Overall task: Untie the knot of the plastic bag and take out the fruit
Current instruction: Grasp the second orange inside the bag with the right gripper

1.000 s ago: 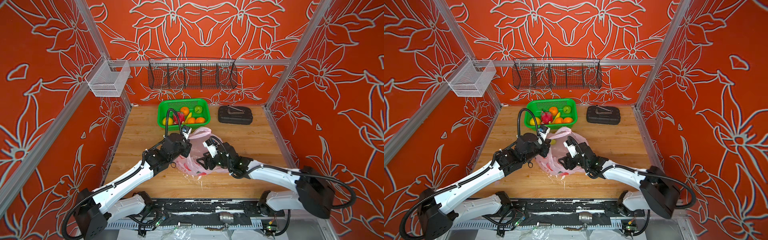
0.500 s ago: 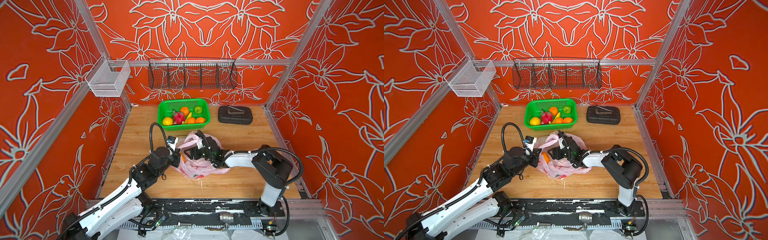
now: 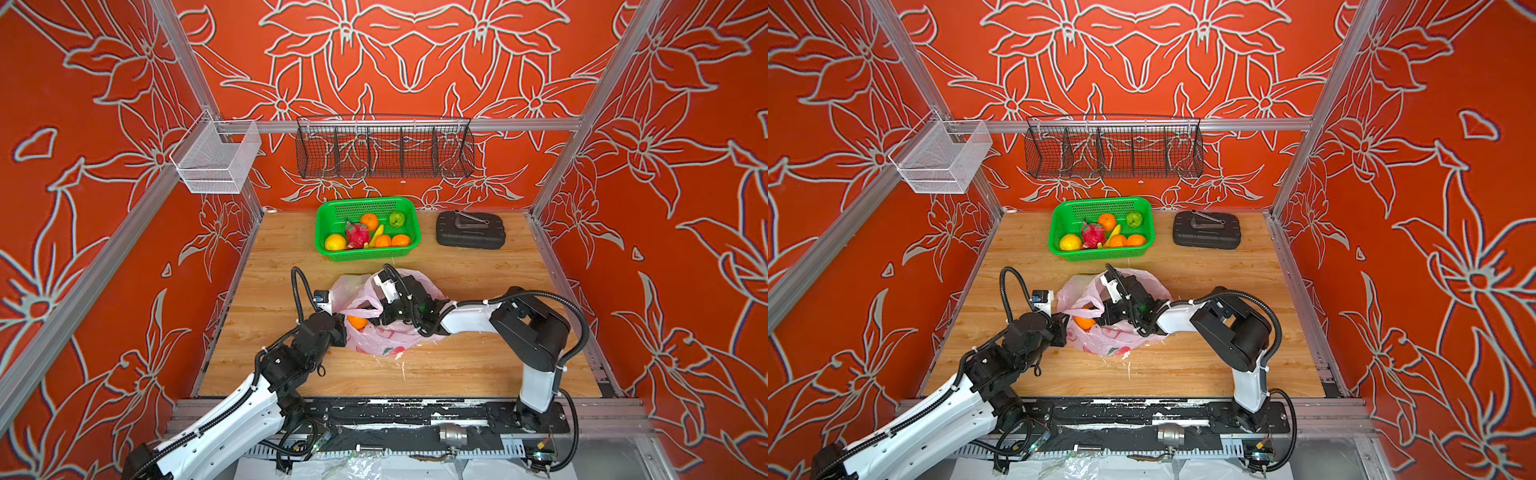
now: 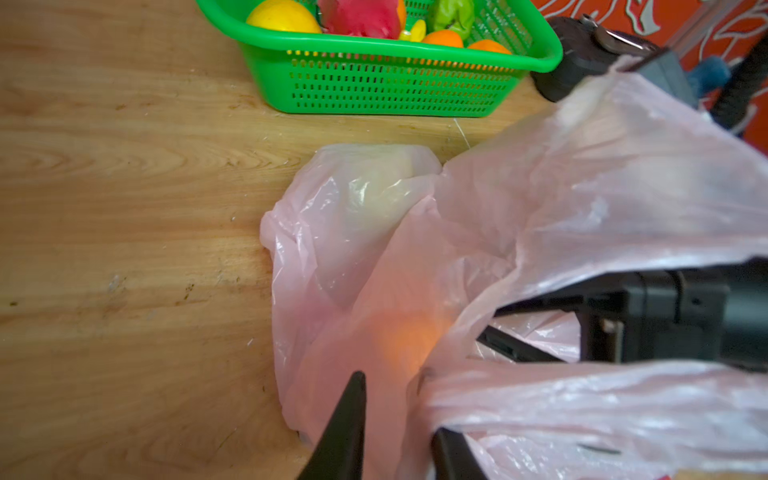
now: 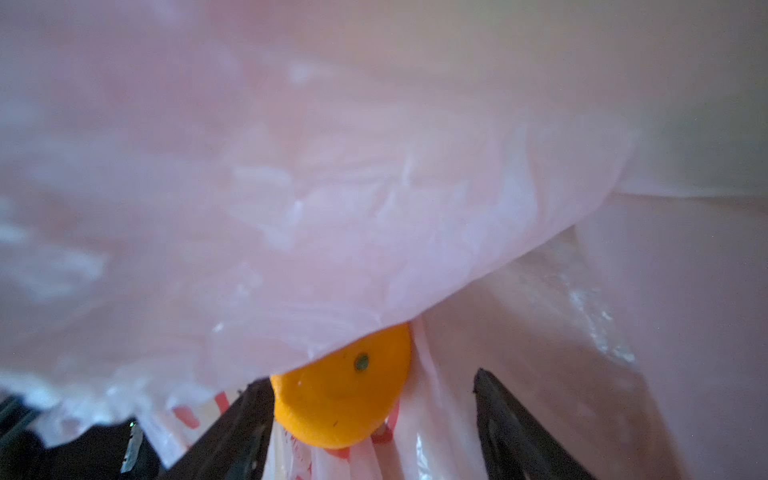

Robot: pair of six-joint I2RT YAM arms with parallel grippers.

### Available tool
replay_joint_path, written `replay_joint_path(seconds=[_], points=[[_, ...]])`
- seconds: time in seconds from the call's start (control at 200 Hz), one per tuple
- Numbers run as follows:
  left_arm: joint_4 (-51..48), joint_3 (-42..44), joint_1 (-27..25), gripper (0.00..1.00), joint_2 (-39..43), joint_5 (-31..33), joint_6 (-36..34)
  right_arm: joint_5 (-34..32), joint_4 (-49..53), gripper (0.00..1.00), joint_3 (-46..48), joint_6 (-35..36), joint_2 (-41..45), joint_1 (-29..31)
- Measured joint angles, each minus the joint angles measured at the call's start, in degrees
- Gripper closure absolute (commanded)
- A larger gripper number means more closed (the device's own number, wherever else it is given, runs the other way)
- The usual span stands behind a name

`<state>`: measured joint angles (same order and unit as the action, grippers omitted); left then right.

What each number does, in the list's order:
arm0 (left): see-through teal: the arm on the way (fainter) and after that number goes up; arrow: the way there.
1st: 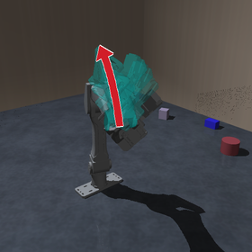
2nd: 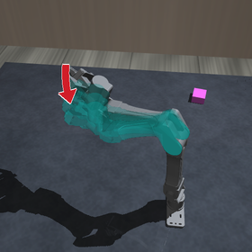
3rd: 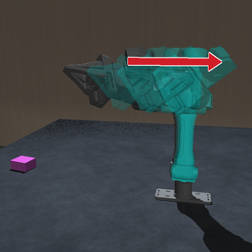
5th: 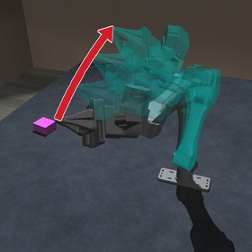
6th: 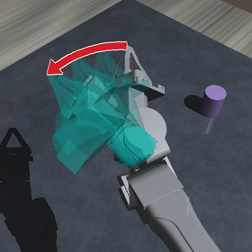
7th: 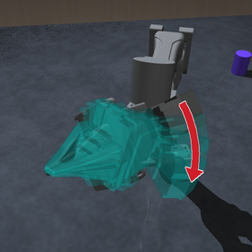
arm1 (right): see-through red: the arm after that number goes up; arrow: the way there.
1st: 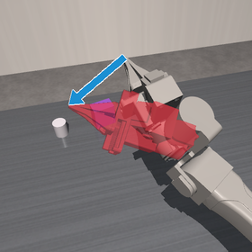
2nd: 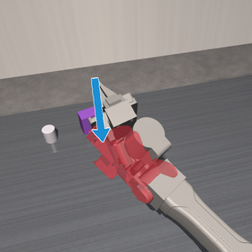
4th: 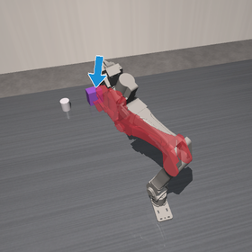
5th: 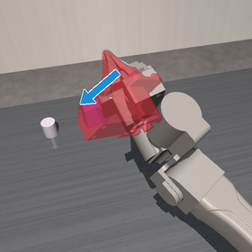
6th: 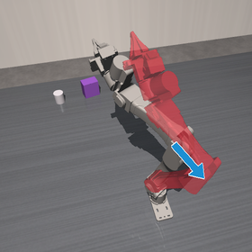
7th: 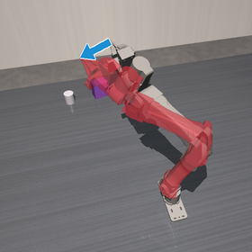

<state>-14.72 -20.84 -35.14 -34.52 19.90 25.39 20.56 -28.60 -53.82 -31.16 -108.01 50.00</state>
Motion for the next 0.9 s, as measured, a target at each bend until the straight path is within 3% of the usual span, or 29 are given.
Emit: replay_joint_path(seconds=[0.215, 0.475, 0.616, 0.691, 0.901], points=[[-0.1, 3.0, 2.0, 0.88, 2.0, 0.5, 4.2, 0.8, 0.2, 0.17, -0.9, 1.5, -1.0, 1.8], [0.0, 3.1, 5.7, 0.91, 1.4, -2.9, 5.8, 1.1, 0.2, 0.07, -8.9, 2.2, -6.8, 3.4], [0.1, 3.1, 6.8, 0.91, 0.2, -4.6, 5.7, 0.3, 0.9, 0.06, -13.2, 2.1, -11.1, 4.1], [0.1, 3.1, 7.5, 0.92, 0.2, -5.2, 5.7, -0.1, 1.6, 0.08, -14.4, 2.1, -13.0, 4.2], [0.1, 3.1, 9.2, 0.92, 0.3, -7.1, 5.7, -2.1, 4.0, 0.29, -15.9, 2.5, -14.3, 4.2]])
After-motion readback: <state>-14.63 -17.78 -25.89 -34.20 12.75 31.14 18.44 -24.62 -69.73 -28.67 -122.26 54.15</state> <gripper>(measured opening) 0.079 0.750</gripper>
